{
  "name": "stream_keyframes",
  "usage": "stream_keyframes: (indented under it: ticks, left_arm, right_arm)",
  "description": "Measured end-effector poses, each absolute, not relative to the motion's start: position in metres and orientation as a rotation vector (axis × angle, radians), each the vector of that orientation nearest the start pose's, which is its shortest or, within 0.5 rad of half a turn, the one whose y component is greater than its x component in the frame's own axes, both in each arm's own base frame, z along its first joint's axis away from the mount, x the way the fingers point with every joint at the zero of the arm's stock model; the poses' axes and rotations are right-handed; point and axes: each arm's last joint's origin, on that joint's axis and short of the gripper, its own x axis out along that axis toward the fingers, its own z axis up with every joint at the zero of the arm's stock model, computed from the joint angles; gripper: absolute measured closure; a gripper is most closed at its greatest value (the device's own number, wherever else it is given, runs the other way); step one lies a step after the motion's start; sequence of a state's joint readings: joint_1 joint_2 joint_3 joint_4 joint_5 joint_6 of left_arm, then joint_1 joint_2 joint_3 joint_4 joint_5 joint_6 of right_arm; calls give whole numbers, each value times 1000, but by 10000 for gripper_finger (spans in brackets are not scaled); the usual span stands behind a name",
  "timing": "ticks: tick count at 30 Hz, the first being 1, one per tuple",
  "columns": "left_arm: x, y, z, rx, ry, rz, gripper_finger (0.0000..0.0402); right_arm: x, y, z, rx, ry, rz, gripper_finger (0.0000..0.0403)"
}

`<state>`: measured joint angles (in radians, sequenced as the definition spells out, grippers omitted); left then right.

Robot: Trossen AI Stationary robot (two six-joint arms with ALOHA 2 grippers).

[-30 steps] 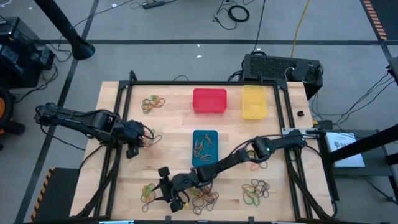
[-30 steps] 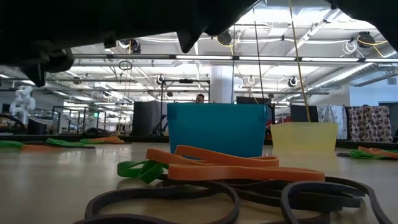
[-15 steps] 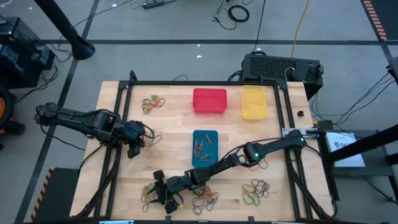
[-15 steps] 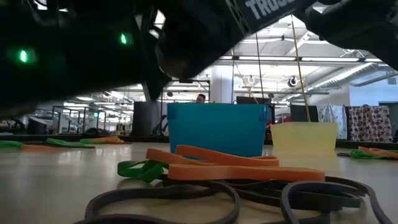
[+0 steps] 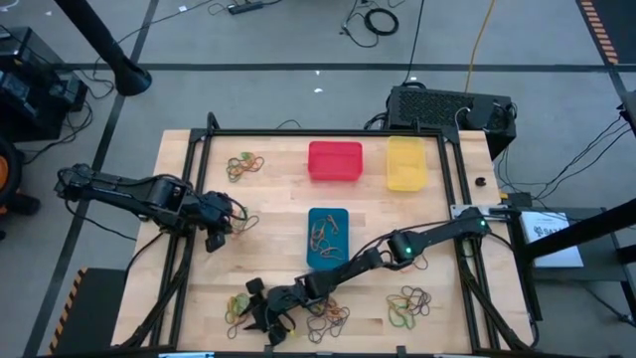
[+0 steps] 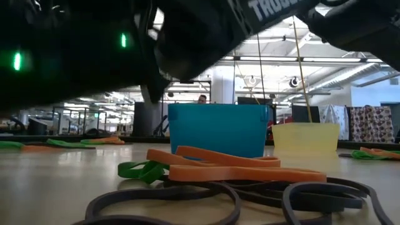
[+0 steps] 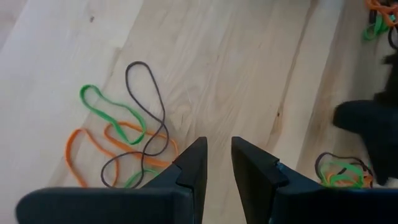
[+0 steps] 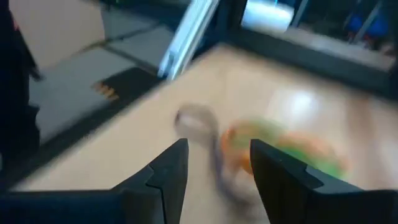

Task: Sort rubber bands into baskets
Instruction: Put the orange rubber band into the blue bin

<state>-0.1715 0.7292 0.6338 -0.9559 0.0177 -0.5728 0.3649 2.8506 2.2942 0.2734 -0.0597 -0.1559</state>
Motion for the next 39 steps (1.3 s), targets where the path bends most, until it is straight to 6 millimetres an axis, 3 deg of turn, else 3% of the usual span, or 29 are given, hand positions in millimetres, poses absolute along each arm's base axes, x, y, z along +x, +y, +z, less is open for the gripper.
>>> stream_keyframes:
  ticks: [21,39]
  left_arm:
    - [121,-21,231,-443,1059,170,323]
    - [121,-20,231,-434,1055,183,323]
  right_arm:
    - [569,207,68,-155,250,407,242]
    - [570,207,71,-99,219,399,398]
